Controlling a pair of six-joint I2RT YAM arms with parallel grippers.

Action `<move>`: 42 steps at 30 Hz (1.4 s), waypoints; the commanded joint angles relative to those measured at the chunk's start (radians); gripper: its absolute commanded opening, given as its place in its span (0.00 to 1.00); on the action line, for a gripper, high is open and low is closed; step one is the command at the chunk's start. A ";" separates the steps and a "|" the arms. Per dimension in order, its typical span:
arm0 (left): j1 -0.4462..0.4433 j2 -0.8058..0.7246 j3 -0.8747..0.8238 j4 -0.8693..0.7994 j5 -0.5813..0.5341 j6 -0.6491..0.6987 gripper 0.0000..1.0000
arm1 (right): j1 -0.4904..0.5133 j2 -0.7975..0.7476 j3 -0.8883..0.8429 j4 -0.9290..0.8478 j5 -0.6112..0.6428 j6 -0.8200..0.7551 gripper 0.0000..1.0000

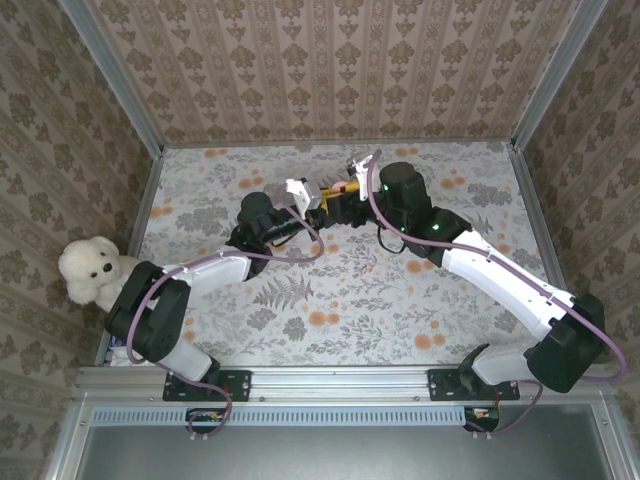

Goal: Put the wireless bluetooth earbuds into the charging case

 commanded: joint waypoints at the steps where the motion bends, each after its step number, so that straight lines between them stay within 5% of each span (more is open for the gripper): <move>1: -0.007 -0.030 0.025 0.041 0.005 0.030 0.00 | -0.016 -0.048 0.038 -0.041 0.050 0.070 0.60; 8: -0.003 -0.034 0.002 0.053 -0.016 0.044 0.00 | -0.077 -0.155 0.057 -0.113 0.135 0.223 0.74; 17: 0.006 -0.049 -0.045 0.090 -0.116 0.063 0.00 | -0.150 -0.168 -0.030 -0.332 0.269 0.468 0.75; 28: 0.009 -0.089 -0.099 0.103 -0.201 0.099 0.00 | -0.120 0.101 -0.264 -0.361 0.265 0.827 0.66; 42: 0.021 -0.099 -0.159 0.164 -0.224 0.085 0.00 | -0.023 0.385 -0.120 -0.409 0.290 0.968 0.59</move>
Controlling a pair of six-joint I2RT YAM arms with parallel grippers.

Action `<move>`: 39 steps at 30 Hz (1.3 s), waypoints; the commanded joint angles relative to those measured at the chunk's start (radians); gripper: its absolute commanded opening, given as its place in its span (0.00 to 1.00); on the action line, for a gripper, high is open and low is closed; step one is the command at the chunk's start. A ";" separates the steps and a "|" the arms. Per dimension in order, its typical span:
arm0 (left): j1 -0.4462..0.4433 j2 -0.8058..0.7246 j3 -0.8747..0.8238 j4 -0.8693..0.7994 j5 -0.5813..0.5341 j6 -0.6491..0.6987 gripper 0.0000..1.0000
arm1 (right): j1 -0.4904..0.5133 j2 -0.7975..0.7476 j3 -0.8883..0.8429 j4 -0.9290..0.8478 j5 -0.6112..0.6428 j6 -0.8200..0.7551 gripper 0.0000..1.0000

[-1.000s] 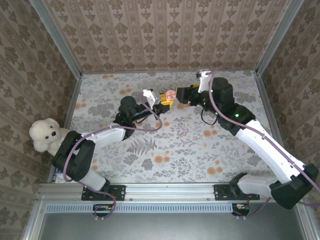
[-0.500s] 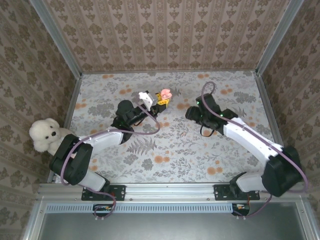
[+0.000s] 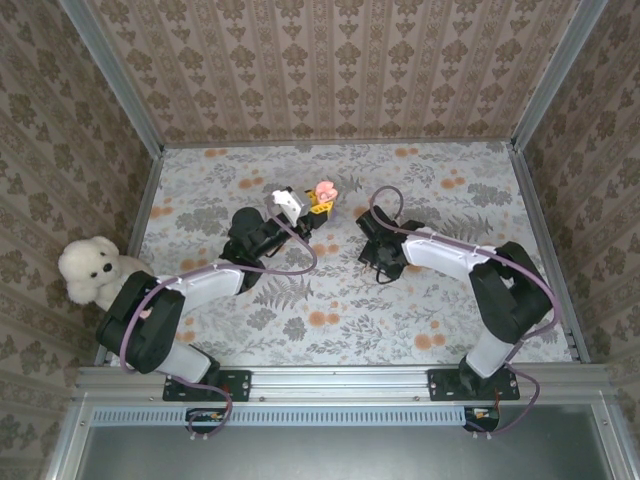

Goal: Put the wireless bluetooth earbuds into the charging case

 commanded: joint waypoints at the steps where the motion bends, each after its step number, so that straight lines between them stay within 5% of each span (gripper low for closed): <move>1: 0.010 -0.029 -0.018 0.062 -0.009 0.008 0.00 | 0.020 0.055 0.055 -0.041 0.029 0.045 0.59; 17: 0.031 -0.033 -0.040 0.092 -0.013 -0.010 0.00 | 0.046 0.212 0.147 -0.086 0.025 -0.029 0.47; 23: 0.030 -0.034 -0.039 0.095 -0.013 -0.014 0.00 | 0.034 0.246 0.176 -0.094 -0.028 -0.173 0.36; 31: 0.032 -0.042 -0.038 0.092 -0.014 -0.015 0.00 | 0.031 0.265 0.212 -0.089 -0.147 -0.529 0.34; 39: 0.032 -0.038 -0.029 0.092 -0.009 -0.026 0.00 | 0.031 0.278 0.261 -0.156 -0.132 -0.675 0.29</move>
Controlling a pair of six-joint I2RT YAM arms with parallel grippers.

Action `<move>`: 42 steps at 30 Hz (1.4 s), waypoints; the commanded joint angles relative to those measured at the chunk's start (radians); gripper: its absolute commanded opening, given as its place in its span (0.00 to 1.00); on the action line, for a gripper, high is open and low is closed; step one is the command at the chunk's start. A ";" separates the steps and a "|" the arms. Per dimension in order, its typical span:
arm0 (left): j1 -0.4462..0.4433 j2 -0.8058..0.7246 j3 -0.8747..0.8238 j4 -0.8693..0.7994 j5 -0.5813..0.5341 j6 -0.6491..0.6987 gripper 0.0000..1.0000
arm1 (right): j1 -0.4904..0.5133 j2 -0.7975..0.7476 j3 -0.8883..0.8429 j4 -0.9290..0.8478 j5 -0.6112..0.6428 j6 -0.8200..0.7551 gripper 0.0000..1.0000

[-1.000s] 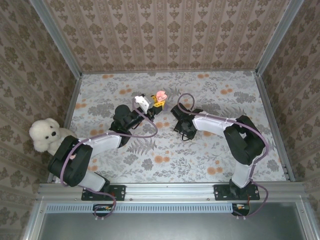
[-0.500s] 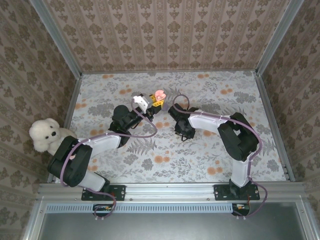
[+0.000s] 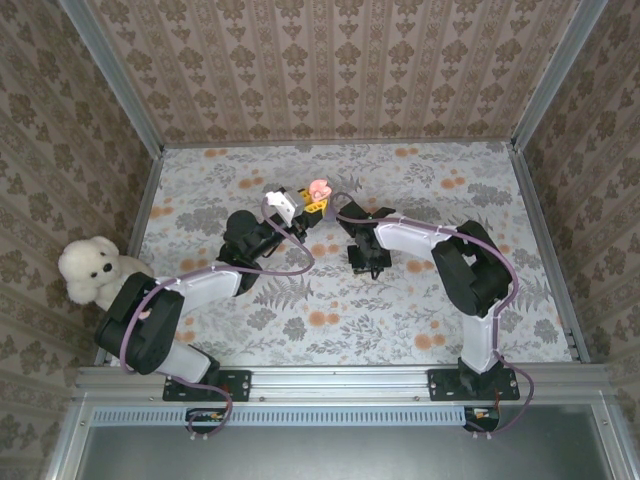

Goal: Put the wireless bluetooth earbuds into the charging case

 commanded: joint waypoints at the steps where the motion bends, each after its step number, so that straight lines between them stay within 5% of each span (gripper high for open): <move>1: 0.009 -0.028 0.000 0.036 -0.002 -0.016 0.00 | 0.007 0.029 0.027 0.028 -0.056 -0.097 0.30; 9: 0.009 -0.025 0.004 0.032 0.000 -0.017 0.00 | 0.006 -0.014 0.043 0.019 -0.043 0.050 0.45; 16: 0.009 -0.027 0.007 0.031 -0.001 -0.015 0.00 | 0.004 0.019 0.053 0.008 -0.016 0.173 0.45; 42: 0.009 -0.020 0.039 0.001 0.009 -0.010 0.00 | 0.030 0.076 0.116 -0.117 0.078 -0.173 0.38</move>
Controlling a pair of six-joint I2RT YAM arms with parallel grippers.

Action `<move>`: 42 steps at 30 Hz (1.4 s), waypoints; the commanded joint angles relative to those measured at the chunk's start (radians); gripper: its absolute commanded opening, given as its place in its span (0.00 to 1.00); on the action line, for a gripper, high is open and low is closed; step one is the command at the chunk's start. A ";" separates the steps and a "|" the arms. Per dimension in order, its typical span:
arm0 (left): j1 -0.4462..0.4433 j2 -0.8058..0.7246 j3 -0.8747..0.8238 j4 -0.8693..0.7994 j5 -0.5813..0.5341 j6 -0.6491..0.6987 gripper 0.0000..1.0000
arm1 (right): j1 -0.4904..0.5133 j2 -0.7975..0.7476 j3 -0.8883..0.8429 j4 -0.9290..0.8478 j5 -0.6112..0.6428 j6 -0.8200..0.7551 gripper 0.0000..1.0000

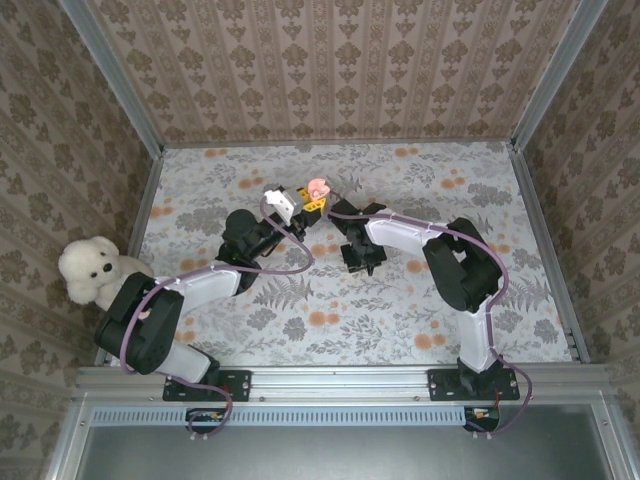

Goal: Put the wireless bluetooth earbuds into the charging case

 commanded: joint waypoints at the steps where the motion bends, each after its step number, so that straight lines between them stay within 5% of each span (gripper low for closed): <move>1: 0.001 -0.020 0.036 0.010 0.008 -0.010 0.00 | 0.008 0.008 0.010 -0.045 0.022 -0.061 0.38; 42: 0.001 -0.017 0.037 0.009 0.008 -0.020 0.00 | 0.009 -0.023 0.022 -0.034 0.021 -0.050 0.20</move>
